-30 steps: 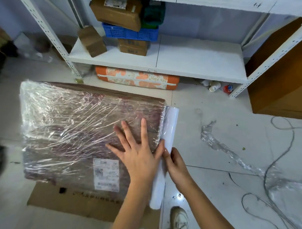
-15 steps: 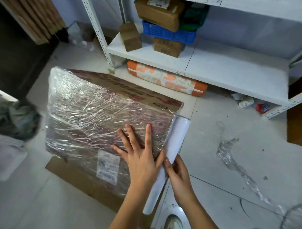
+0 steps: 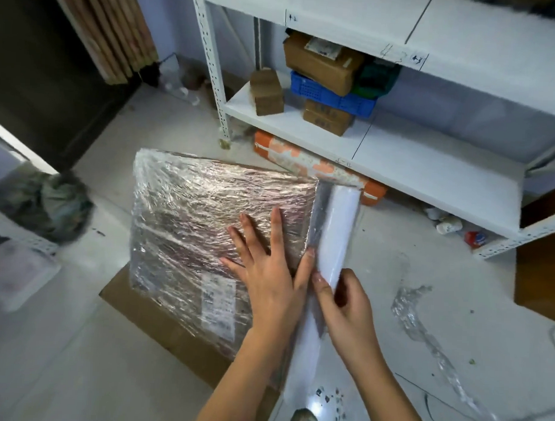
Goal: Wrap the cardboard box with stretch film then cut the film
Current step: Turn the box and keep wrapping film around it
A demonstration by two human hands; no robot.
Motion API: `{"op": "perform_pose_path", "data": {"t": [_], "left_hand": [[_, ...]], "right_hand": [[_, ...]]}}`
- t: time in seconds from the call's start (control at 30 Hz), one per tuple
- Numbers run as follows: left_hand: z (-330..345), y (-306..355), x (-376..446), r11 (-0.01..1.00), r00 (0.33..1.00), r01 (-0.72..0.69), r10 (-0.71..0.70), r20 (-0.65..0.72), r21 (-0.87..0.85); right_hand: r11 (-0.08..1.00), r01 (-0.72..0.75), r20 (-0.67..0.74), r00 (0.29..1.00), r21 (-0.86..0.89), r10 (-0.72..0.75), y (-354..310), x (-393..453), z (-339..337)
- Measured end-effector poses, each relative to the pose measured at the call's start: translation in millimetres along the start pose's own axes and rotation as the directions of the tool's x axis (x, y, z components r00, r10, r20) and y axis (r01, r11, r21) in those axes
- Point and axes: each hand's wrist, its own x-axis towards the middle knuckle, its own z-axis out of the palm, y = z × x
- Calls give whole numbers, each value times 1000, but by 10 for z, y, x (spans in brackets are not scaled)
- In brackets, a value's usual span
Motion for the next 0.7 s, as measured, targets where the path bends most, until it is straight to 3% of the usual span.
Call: {"op": "perform_pose_path", "data": {"t": [0.27,0.43,0.7], "left_hand": [[-421,-133,148,972,996,77,-87,-37,-220],[-763,-327,329,938,992,104,-122,-35,-332],[-1090,-524,456,806,968,215,-249,13,-552]], "right_hand": [[969,32,17,999,-244,-29,-468,-36,317],[893,67,32,998,-445,-59,-752,-40,680],[767,87,74,996,-635,-52,-1163,-108,1085]]}}
